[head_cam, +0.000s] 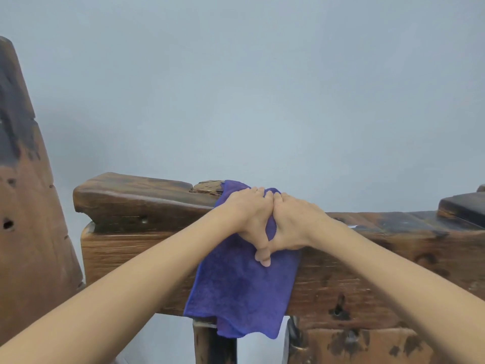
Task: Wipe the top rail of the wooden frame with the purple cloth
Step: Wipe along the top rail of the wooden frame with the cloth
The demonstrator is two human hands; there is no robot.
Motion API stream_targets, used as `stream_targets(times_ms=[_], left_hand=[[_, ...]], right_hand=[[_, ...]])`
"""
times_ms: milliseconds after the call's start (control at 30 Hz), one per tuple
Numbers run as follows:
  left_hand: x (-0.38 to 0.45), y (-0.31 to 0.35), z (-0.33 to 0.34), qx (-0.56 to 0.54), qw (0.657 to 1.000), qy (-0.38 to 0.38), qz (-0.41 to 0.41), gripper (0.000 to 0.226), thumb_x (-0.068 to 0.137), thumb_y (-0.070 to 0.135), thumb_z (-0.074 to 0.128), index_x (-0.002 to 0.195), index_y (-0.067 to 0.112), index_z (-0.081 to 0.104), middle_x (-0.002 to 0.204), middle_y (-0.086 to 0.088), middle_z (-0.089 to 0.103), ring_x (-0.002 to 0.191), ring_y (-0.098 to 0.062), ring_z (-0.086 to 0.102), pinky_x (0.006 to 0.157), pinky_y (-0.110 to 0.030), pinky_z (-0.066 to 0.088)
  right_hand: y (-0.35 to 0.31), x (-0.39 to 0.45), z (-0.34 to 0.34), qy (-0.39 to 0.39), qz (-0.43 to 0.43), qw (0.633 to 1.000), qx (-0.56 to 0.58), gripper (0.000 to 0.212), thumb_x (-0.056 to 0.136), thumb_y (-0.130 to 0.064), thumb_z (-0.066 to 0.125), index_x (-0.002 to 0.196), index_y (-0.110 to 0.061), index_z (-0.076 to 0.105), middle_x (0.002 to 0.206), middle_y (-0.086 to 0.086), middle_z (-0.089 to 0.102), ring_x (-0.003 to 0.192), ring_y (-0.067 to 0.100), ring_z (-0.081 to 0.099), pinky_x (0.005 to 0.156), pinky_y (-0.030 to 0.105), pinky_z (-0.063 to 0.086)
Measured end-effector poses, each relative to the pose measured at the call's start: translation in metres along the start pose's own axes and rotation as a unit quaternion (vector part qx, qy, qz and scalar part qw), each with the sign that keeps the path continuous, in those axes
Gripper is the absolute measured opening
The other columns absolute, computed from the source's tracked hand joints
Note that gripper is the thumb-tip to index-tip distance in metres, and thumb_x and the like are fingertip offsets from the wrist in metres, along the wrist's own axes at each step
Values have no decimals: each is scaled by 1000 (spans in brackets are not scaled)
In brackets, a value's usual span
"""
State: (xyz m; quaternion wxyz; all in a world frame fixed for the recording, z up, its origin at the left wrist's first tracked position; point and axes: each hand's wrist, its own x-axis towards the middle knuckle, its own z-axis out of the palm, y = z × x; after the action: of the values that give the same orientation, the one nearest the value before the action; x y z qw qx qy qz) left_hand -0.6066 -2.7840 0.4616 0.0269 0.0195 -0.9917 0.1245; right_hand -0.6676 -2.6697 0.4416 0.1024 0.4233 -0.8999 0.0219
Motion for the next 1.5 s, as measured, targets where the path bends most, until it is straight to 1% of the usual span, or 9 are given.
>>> stream_targets(times_ms=[133,233,467,567,700,967,1234,1401,1501], left_hand=[[12,3,-8,-24,999,-43,-13,129,37,70,91,138,8,42,132,-3,53,127,-21,48,107,-33,42],[13,6,-11,-23,998,-46,-20,134,38,70,91,143,7,36,138,-6,49,132,-23,45,110,-34,39],[1,30,2,30,999,8,-39,148,48,70,87,160,11,10,166,-17,18,155,-29,17,122,-42,25],[0,50,8,68,996,41,-39,143,51,70,86,158,8,14,166,-21,16,155,-33,17,124,-43,22],[3,75,13,110,992,41,-49,133,52,68,87,152,4,26,163,-23,21,153,-36,18,123,-45,22],[32,84,5,124,991,-12,-48,120,48,72,85,142,8,46,148,-12,44,143,-27,33,118,-40,31],[62,94,-10,135,977,-140,-82,138,47,73,85,156,12,27,159,-7,34,155,-26,14,124,-44,15],[53,96,-2,111,990,-81,-41,138,45,77,82,155,12,28,157,0,41,150,-20,29,125,-45,16],[43,99,8,76,997,9,-4,134,50,79,78,156,16,25,157,2,41,144,-18,40,119,-38,28]], right_hand=[[12,9,-3,-39,-12,998,56,133,31,-84,79,139,-18,42,129,-8,57,120,17,55,106,36,42],[15,8,-1,-29,-20,998,42,136,33,-88,75,143,-17,40,134,-5,55,127,17,50,117,43,28],[27,-19,13,19,-13,1000,13,130,59,-83,70,152,-2,29,146,9,49,138,22,42,123,45,16],[35,-35,22,42,-3,999,-29,119,72,-80,61,153,0,26,150,9,47,140,22,42,124,44,13],[51,-52,31,42,-28,994,-97,123,71,-84,57,155,-1,23,158,12,38,148,23,30,125,45,7],[79,-31,19,-42,-65,992,-98,133,55,-87,70,152,-5,32,153,8,44,146,22,34,125,47,3],[86,-15,4,-139,-46,981,-128,133,47,-96,62,151,-16,39,147,0,48,143,21,37,117,62,-10],[93,-29,5,-116,-27,977,-175,132,47,-100,56,147,-14,47,148,1,52,154,26,17,114,69,-13],[104,-44,9,-80,-17,978,-190,119,51,-99,54,135,-14,60,143,-1,57,153,26,20,116,67,-9]])
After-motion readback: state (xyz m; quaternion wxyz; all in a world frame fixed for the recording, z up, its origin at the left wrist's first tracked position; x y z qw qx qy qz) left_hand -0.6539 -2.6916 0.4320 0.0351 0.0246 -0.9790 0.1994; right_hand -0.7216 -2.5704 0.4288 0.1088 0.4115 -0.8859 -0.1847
